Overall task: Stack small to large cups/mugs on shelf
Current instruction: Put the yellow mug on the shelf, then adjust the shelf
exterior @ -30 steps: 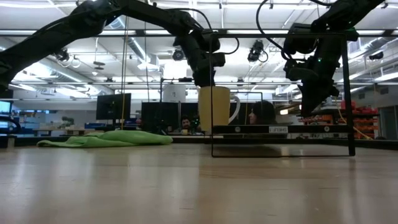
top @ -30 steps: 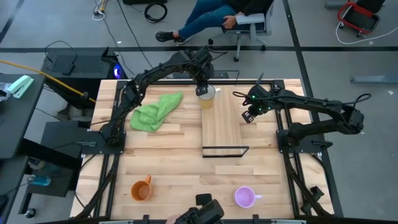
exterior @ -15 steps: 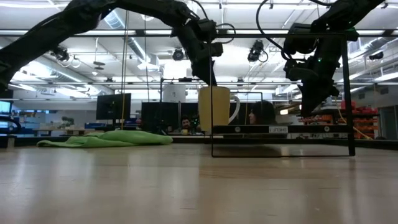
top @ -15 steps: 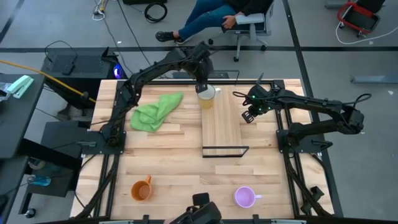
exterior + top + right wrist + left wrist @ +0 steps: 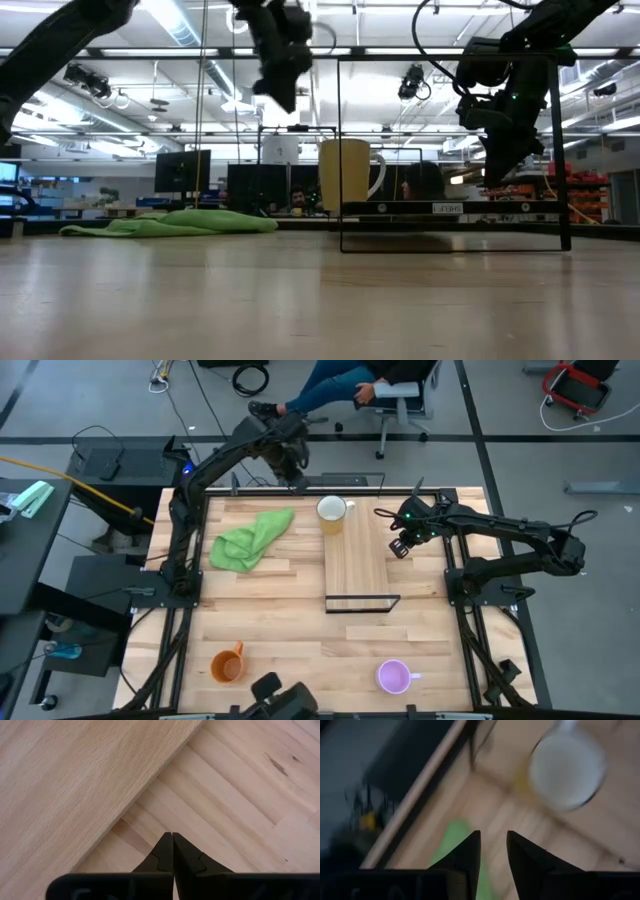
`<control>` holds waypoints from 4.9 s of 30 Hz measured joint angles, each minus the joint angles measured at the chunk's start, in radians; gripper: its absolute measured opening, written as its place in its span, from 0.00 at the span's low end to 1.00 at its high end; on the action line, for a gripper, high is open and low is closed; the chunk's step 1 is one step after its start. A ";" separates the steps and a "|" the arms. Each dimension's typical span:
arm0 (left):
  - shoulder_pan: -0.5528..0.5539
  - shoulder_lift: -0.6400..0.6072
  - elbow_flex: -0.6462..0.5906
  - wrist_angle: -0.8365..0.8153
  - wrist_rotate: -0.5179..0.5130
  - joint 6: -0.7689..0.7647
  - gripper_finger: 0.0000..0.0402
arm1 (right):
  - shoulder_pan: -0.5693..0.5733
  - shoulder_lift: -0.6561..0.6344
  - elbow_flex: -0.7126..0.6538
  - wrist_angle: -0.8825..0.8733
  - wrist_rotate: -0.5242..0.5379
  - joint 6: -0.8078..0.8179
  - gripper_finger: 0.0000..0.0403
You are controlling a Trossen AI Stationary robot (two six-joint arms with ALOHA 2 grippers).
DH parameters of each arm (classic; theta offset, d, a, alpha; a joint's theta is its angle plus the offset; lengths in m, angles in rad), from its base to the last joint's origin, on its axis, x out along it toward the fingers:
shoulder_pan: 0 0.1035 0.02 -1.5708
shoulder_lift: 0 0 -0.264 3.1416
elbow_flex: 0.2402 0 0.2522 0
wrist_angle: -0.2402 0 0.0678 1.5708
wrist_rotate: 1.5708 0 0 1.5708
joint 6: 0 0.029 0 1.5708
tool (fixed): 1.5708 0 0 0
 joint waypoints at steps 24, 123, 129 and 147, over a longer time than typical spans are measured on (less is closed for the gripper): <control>-0.014 0.007 -0.573 0.409 0.125 -0.055 0.14 | -0.194 0.081 -0.108 0.140 -0.209 -0.010 0.00; -0.083 0.007 -0.566 0.851 0.342 -0.204 0.05 | -0.066 0.201 -0.117 0.385 -0.292 0.068 0.00; -0.064 0.007 -0.566 0.858 0.342 -0.205 0.02 | -0.066 0.201 -0.117 0.384 -0.292 0.068 0.00; -0.049 -0.038 -0.566 0.675 0.332 -0.117 0.07 | -0.077 0.141 -0.117 0.327 -0.285 0.064 0.00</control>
